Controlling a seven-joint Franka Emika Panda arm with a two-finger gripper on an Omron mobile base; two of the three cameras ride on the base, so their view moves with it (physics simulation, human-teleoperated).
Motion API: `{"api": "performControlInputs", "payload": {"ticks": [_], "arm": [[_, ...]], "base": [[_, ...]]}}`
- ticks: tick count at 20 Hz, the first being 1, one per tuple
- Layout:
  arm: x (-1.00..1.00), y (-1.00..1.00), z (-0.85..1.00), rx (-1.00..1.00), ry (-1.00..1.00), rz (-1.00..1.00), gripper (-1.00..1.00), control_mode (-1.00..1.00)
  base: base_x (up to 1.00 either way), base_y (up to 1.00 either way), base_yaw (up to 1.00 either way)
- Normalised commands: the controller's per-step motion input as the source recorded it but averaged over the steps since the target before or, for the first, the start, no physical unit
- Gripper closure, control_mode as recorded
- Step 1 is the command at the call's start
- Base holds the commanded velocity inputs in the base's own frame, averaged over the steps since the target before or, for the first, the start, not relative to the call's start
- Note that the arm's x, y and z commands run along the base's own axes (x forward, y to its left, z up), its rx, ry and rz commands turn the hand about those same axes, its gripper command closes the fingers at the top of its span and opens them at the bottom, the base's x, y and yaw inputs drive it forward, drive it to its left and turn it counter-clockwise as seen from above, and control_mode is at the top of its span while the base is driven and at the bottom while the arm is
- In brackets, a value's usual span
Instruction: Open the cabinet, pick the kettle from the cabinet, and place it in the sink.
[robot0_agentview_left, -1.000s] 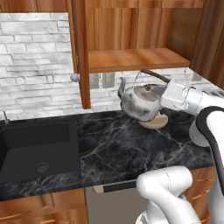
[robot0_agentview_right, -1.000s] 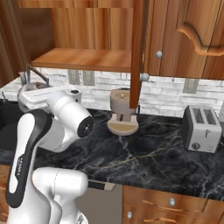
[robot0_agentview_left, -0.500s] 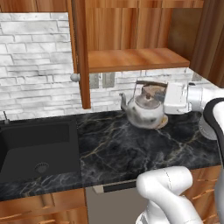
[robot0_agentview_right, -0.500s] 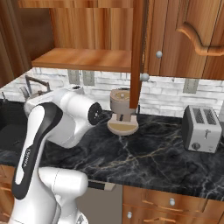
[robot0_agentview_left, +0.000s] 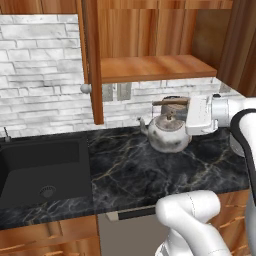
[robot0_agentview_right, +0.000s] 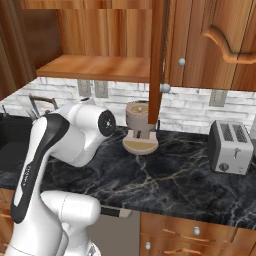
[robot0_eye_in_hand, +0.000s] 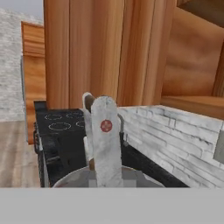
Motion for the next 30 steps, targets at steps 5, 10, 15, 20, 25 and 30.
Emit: {"api": "performControlInputs", "payload": {"ticks": [5,10,15,20,25,30], "arm": [[0.00,0.03,-0.13,-0.01,0.00,0.00,1.00,-1.00],[0.00,0.00,-0.04,0.00,0.00,0.00,1.00,-1.00],[0.00,0.00,0.00,0.00,0.00,0.00,1.00,-1.00],[0.00,0.00,0.00,0.00,0.00,0.00,1.00,-1.00],[0.00,0.00,0.00,0.00,0.00,0.00,1.00,-1.00],[0.00,0.00,0.00,0.00,0.00,0.00,1.00,-1.00]], "base": [[0.00,0.00,0.00],[0.00,0.00,0.00],[0.00,0.00,0.00],[0.00,0.00,0.00],[0.00,0.00,0.00],[0.00,0.00,0.00]]}}
